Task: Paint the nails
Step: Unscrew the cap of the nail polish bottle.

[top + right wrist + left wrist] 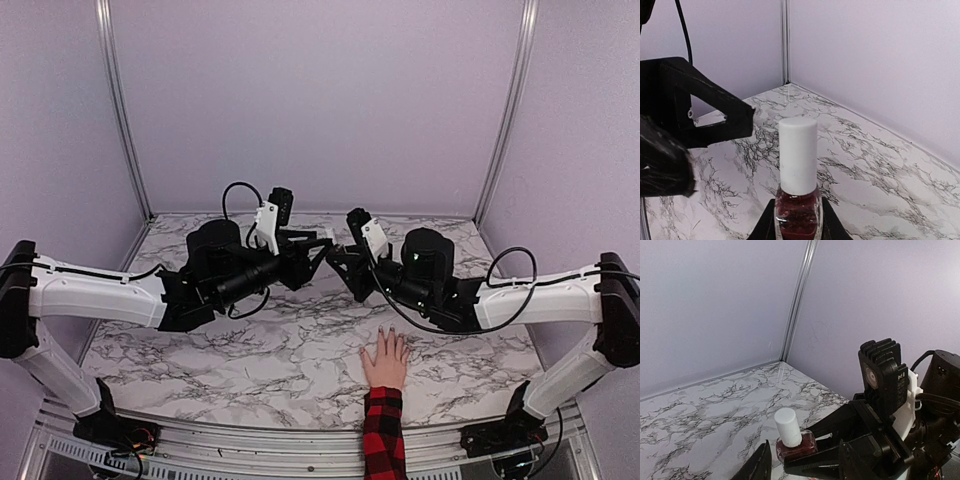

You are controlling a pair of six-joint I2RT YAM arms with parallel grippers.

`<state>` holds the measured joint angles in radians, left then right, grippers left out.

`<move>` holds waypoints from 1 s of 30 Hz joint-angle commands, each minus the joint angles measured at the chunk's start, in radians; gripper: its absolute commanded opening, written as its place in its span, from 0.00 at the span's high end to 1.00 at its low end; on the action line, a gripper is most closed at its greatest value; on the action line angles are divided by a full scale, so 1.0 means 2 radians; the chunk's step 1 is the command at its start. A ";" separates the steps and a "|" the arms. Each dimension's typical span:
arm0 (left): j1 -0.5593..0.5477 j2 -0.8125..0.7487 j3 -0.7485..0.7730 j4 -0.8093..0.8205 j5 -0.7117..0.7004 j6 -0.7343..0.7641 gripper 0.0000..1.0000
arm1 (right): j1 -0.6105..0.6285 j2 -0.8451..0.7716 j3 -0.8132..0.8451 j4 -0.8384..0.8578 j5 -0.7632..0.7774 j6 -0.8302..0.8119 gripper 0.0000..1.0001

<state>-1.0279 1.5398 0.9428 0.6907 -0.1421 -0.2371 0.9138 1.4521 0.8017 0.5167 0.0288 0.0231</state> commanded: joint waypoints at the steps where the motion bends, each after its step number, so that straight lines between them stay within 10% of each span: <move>1: 0.024 -0.054 -0.023 0.022 0.095 0.020 0.50 | -0.005 -0.030 -0.001 0.007 -0.033 -0.002 1.00; 10: 0.049 -0.138 -0.081 0.026 0.322 0.115 0.40 | -0.005 -0.084 -0.024 -0.005 -0.207 -0.051 1.00; 19: 0.049 -0.181 -0.098 0.006 0.449 0.178 0.39 | -0.004 -0.073 0.019 -0.077 -0.462 -0.078 1.00; 30: 0.037 -0.139 -0.052 -0.006 0.520 0.194 0.43 | -0.003 -0.036 0.050 -0.078 -0.570 -0.051 1.00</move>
<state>-0.9405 1.2354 0.7856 0.6838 0.8310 0.1226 0.9051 1.3586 0.8501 0.3611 -1.0065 -0.1017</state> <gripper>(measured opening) 0.575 0.217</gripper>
